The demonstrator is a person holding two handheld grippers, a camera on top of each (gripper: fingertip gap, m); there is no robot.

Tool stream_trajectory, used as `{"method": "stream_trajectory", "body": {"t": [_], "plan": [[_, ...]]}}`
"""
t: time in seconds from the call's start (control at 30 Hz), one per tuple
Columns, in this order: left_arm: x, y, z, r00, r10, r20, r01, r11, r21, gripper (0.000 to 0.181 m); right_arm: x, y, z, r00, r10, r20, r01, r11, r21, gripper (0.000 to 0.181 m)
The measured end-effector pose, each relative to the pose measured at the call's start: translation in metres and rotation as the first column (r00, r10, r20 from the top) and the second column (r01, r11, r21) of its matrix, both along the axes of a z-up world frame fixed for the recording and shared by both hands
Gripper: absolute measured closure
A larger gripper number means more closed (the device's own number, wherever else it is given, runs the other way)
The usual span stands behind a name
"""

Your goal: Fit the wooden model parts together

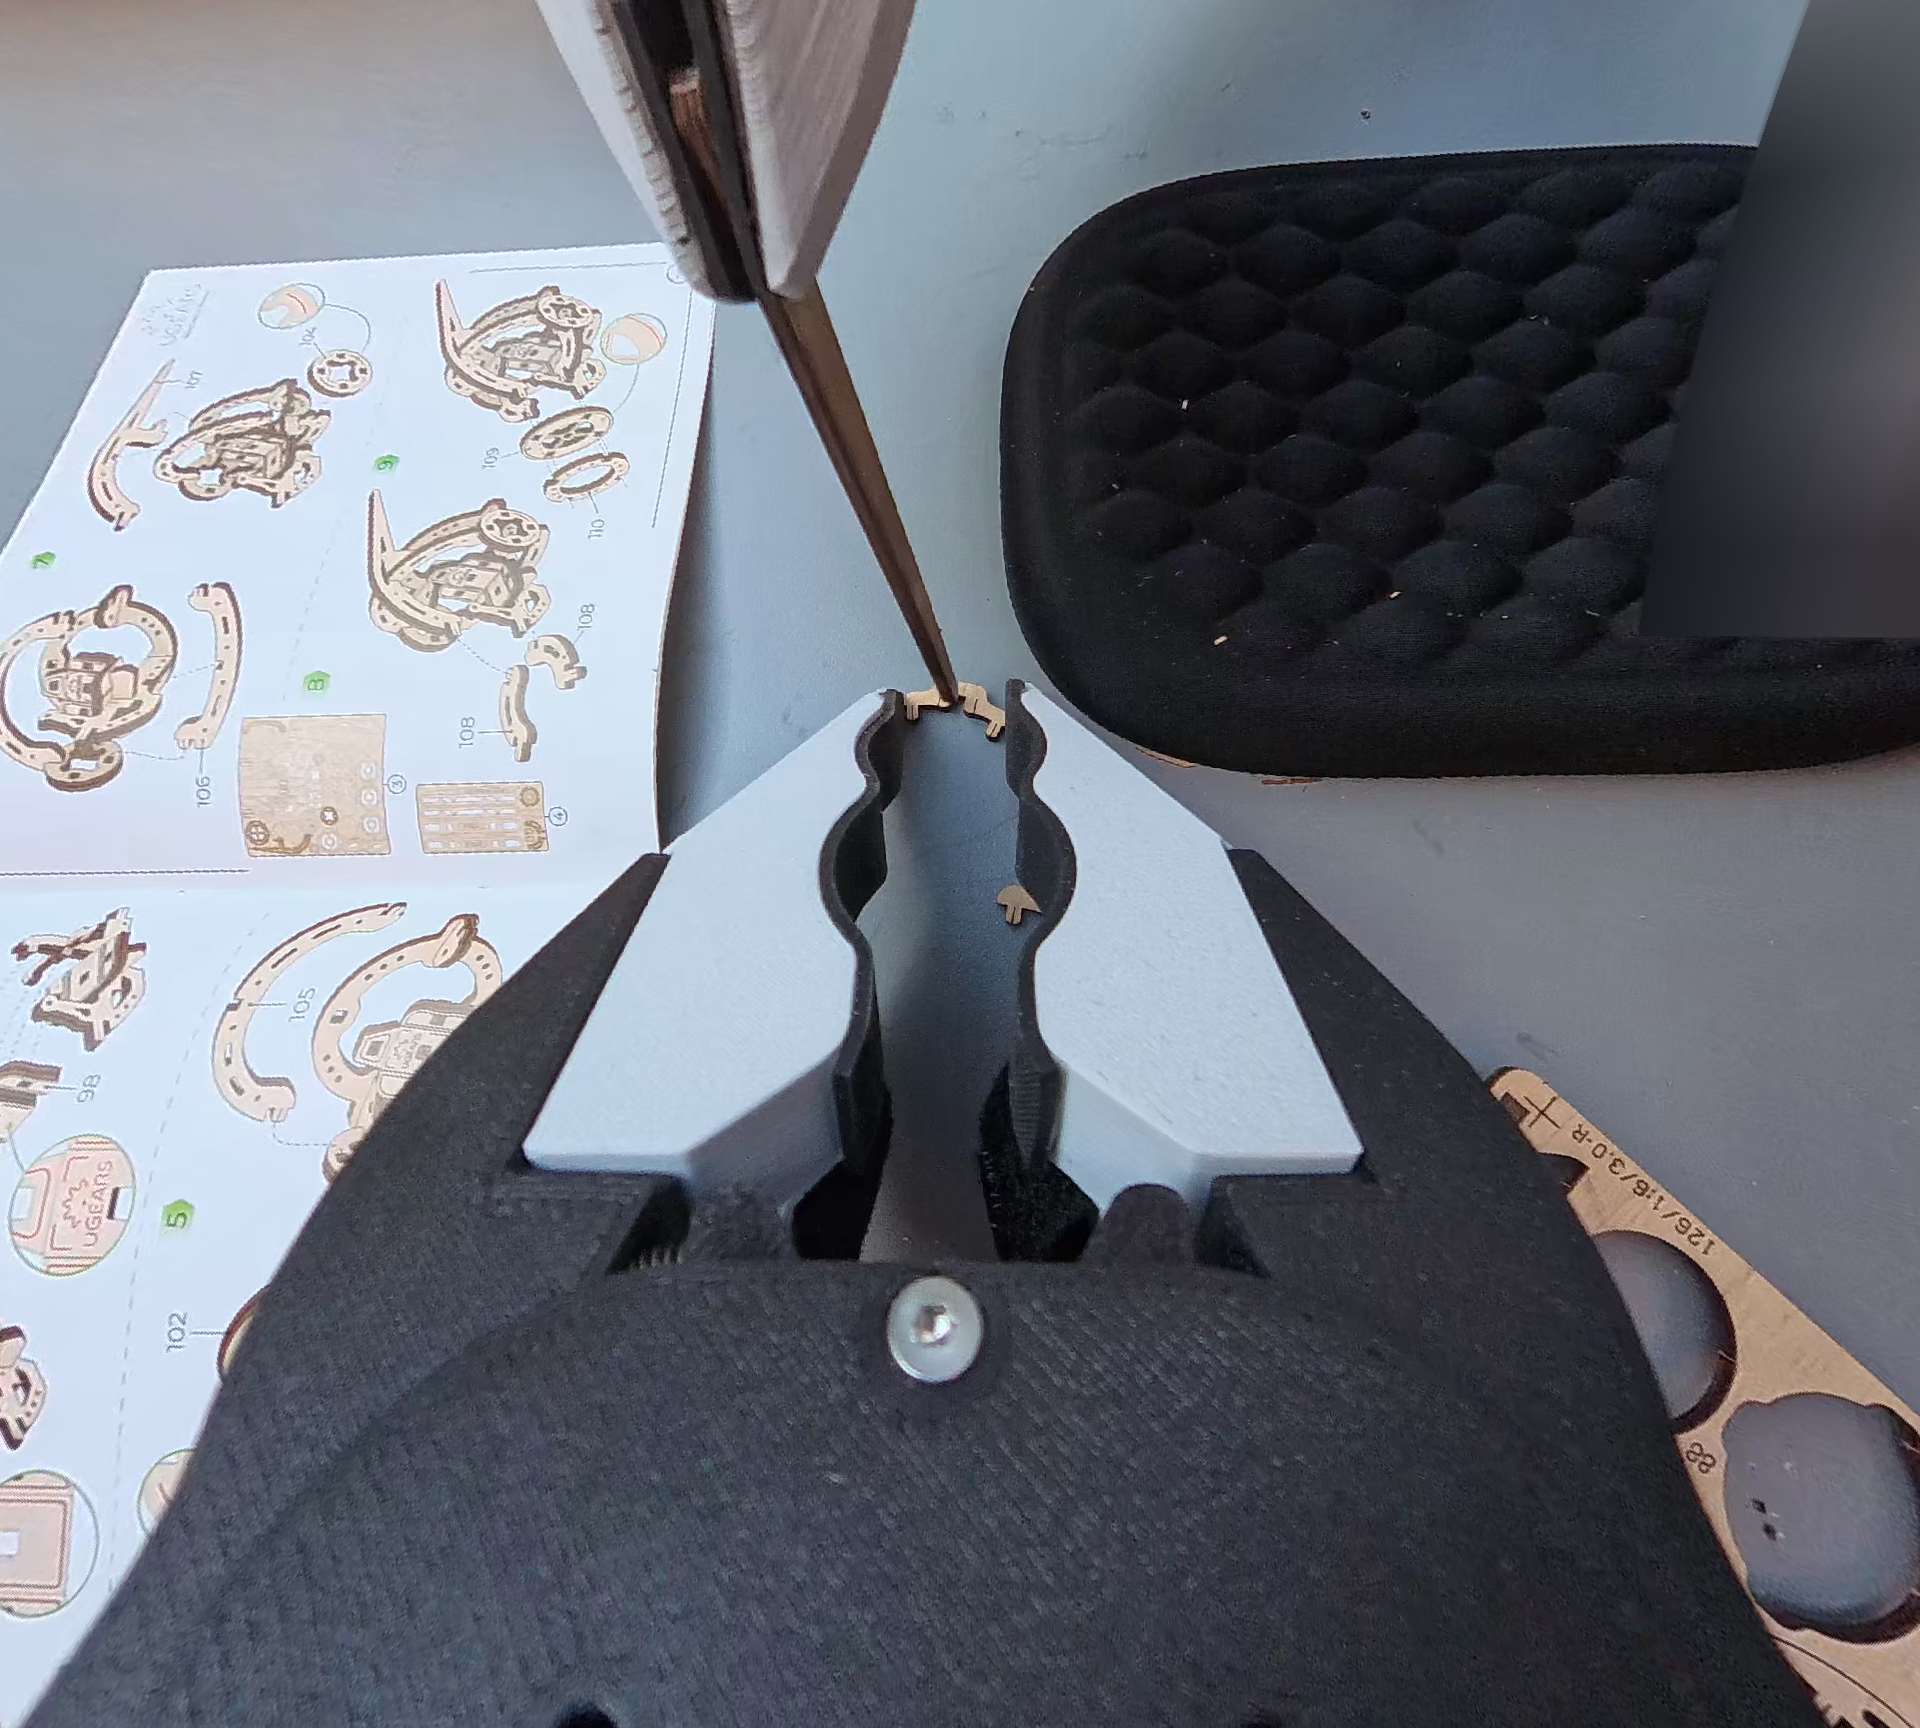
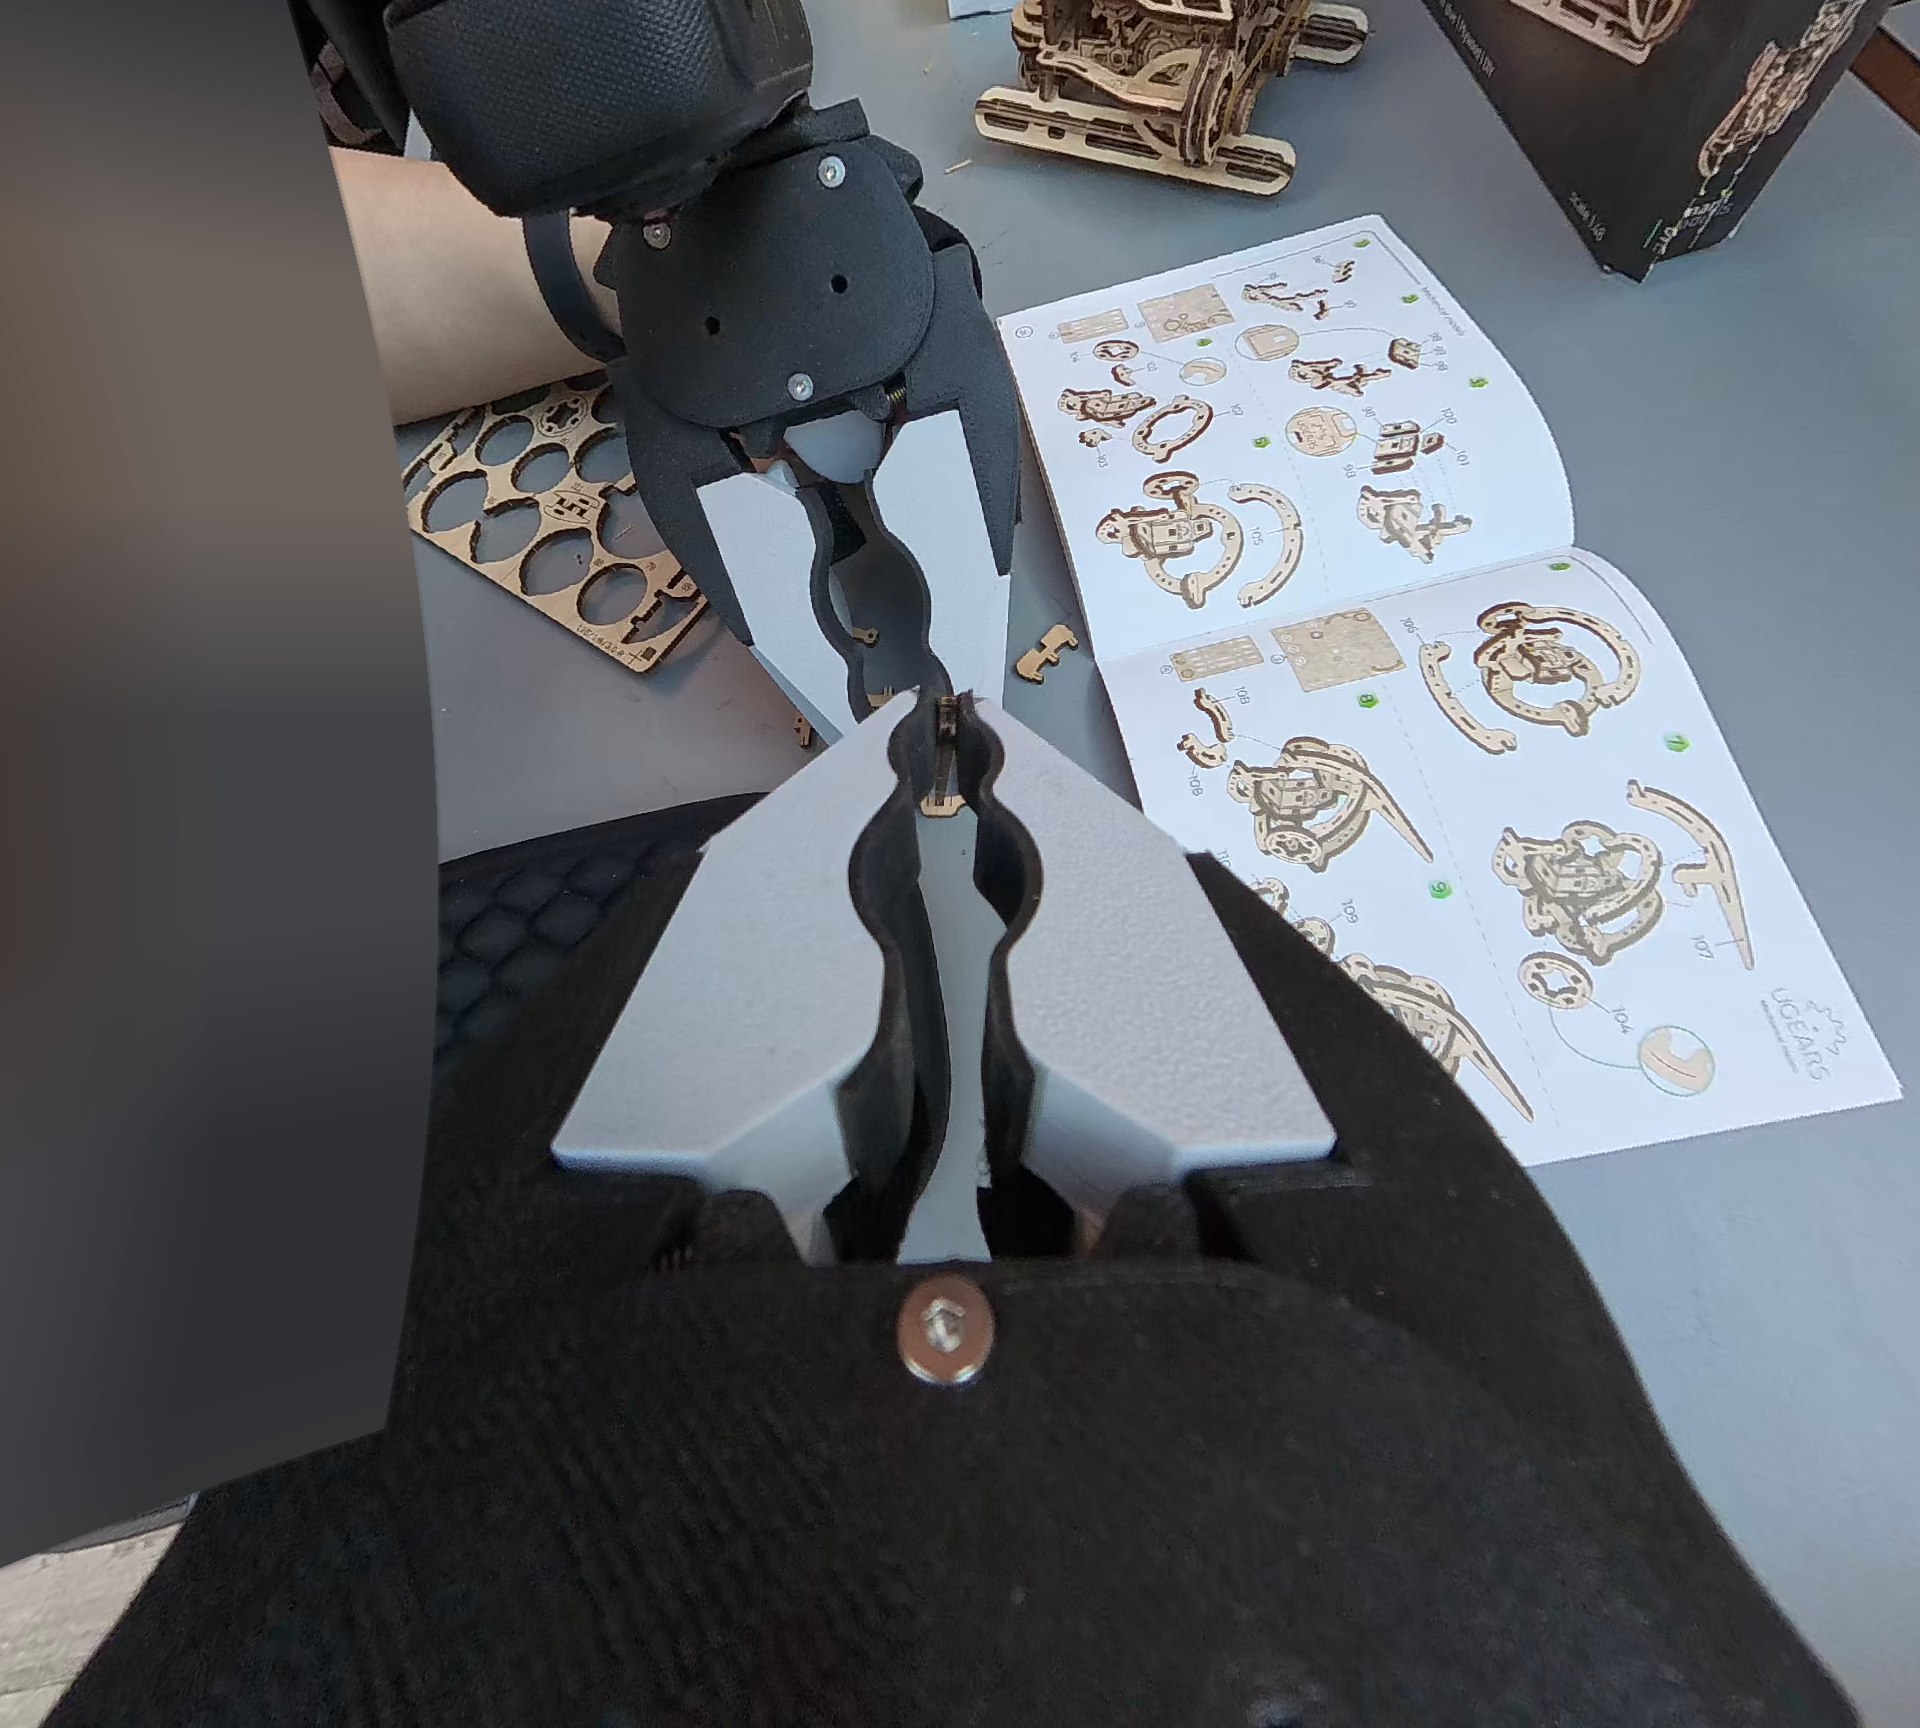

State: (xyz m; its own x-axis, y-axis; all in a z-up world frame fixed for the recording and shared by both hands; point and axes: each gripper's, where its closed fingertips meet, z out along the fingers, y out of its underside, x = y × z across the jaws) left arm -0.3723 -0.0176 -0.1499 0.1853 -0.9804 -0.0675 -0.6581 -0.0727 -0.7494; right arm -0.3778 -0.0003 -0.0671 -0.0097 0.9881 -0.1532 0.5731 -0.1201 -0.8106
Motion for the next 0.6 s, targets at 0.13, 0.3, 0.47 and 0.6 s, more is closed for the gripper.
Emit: {"method": "stream_trajectory", "body": {"t": [0.13, 0.3, 0.47, 0.6], "plan": [[0.0, -0.0001, 0.0001, 1.0, 0.001, -0.002, -0.001, 1.0, 0.003, 0.164, -0.0005, 0.0002, -0.0038, 1.0, -0.006, 0.007, 0.006, 1.0, -0.005, 0.18], [0.0, -0.0001, 0.0, 1.0, 0.002, 0.0, -0.002, 1.0, -0.002, 0.165, -0.0007, 0.0009, -0.0044, 1.0, -0.009, 0.003, 0.009, 1.0, -0.021, 0.18], [0.0001, -0.0001, 0.0001, 1.0, 0.003, 0.0, -0.003, 1.0, -0.001, 0.165, 0.0004, 0.0007, -0.0052, 0.999, -0.014, 0.032, 0.014, 0.999, 0.03, 0.18], [0.0002, -0.0001, -0.0001, 1.0, 0.004, 0.0, -0.004, 1.0, -0.004, 0.165, 0.0008, -0.0011, -0.0048, 0.999, -0.008, 0.041, 0.006, 0.999, 0.043, 0.18]]}}
